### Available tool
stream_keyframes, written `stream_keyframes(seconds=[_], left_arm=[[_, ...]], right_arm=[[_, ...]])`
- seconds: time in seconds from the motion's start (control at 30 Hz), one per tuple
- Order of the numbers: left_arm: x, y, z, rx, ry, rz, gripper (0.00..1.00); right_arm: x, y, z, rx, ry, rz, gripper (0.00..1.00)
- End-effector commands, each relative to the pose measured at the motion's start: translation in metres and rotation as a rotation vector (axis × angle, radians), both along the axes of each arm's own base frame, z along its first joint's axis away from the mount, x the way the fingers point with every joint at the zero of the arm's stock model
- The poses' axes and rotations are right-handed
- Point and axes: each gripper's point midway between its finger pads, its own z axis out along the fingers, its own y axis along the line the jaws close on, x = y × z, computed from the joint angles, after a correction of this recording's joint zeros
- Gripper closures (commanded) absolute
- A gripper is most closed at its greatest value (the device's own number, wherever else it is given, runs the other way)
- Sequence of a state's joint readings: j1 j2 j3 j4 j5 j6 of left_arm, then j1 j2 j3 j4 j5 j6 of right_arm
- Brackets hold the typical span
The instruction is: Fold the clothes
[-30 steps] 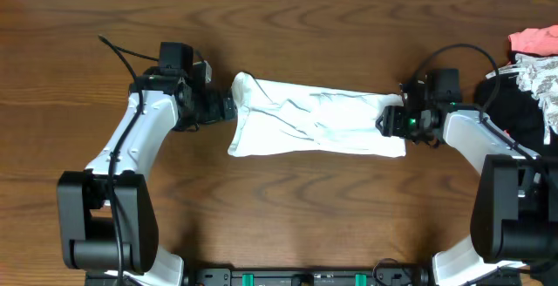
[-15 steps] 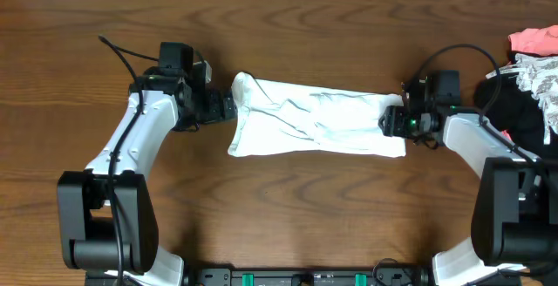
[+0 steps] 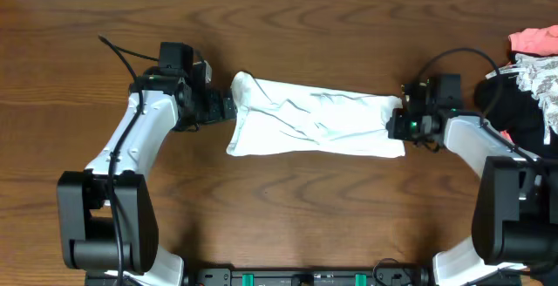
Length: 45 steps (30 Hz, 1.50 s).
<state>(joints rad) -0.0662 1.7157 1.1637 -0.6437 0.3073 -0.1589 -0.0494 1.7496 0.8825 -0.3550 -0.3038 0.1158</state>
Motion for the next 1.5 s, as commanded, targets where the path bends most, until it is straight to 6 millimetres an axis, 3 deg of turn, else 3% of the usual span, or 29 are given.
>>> stream_keyframes(seconds=[0.0,0.27,0.5,0.67,1.13,1.27,1.47], left_arm=[[0.001,0.004,0.001,0.015,-0.006,-0.001,0.02],[0.002,0.004,0.002,0.014,-0.011,-0.001,0.02],[0.003,0.003,0.002,0.014,-0.014,0.000,0.02],[0.003,0.003,0.002,0.014,-0.014,0.000,0.02],[0.003,0.003,0.002,0.014,-0.013,0.000,0.02],[0.001,0.004,0.001,0.014,-0.005,-0.001,0.02],[0.000,0.004,0.001,0.014,-0.003,-0.001,0.02]], right_arm=[[0.013,-0.021,0.014,-0.012,-0.013,-0.024,0.99],[0.041,-0.062,0.083,-0.149,-0.047,0.018,0.99],[0.063,-0.053,0.129,-0.197,-0.131,0.109,0.99],[0.070,-0.025,0.138,-0.204,-0.166,0.192,0.99],[0.047,0.103,0.134,-0.299,-0.210,0.554,0.99],[0.038,0.124,0.132,-0.289,-0.208,0.594,0.99],[0.036,0.138,0.126,-0.279,-0.205,0.608,0.99]])
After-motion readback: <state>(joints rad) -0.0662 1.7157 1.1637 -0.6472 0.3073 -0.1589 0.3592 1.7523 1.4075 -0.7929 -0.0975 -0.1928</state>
